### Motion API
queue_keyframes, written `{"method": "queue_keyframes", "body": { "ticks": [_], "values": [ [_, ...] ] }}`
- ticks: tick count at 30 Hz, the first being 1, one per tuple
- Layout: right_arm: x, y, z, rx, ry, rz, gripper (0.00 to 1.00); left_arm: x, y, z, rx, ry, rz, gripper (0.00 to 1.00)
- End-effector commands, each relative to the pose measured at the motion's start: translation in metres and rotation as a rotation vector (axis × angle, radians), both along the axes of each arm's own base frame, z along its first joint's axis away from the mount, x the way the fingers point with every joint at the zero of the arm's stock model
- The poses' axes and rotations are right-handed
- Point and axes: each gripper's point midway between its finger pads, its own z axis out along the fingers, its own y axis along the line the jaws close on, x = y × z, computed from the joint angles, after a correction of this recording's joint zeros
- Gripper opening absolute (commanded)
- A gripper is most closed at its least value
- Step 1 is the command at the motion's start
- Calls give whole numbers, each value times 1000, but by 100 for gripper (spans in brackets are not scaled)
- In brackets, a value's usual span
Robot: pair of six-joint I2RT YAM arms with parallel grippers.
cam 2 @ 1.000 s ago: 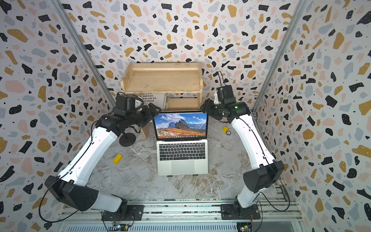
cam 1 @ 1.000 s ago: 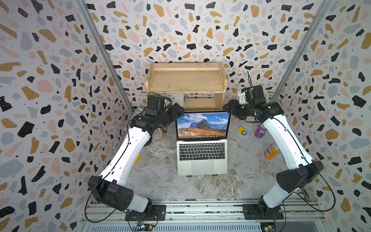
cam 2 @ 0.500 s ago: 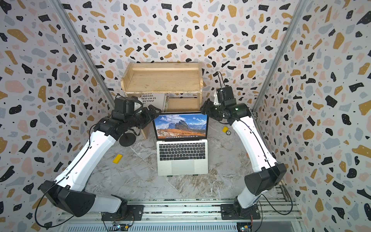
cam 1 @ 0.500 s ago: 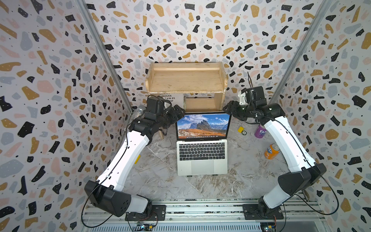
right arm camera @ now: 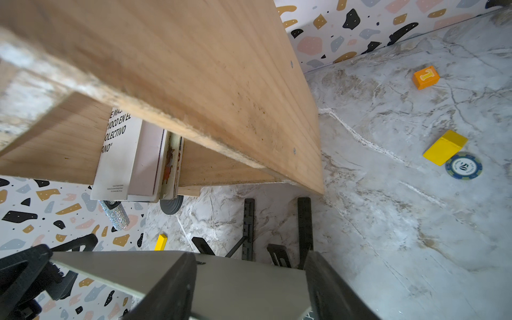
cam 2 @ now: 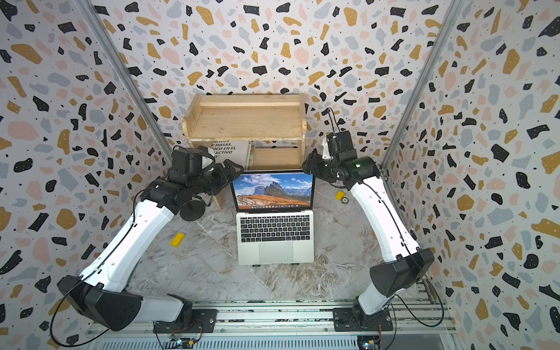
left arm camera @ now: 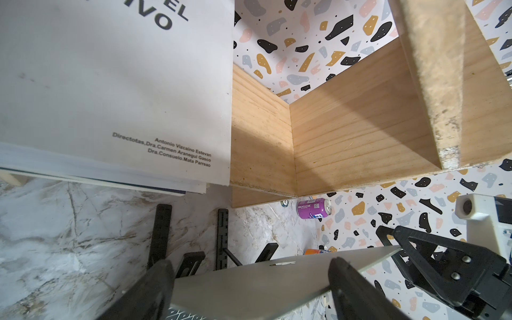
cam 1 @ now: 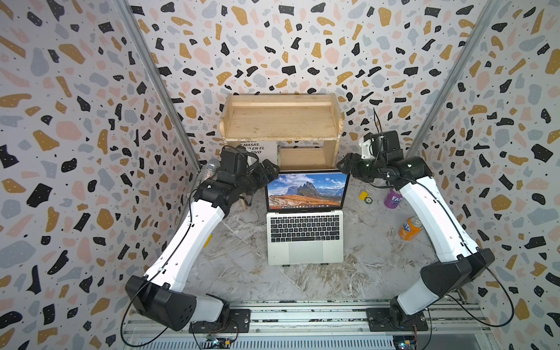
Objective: Close the laptop lid and set it aside
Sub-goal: Close the lid of the laptop.
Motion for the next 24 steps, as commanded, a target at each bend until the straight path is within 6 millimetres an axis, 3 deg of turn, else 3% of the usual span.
{"method": "queue_keyframes", "body": {
  "ticks": [1,24],
  "values": [
    [-23,-9,-15,-78,62,16,67,-15,-4,-9,24,24,-44,88],
    [-39,-8,-19,-124,53,40,67,-32,-3,-12,29,24,-66,88]
  ]
}}
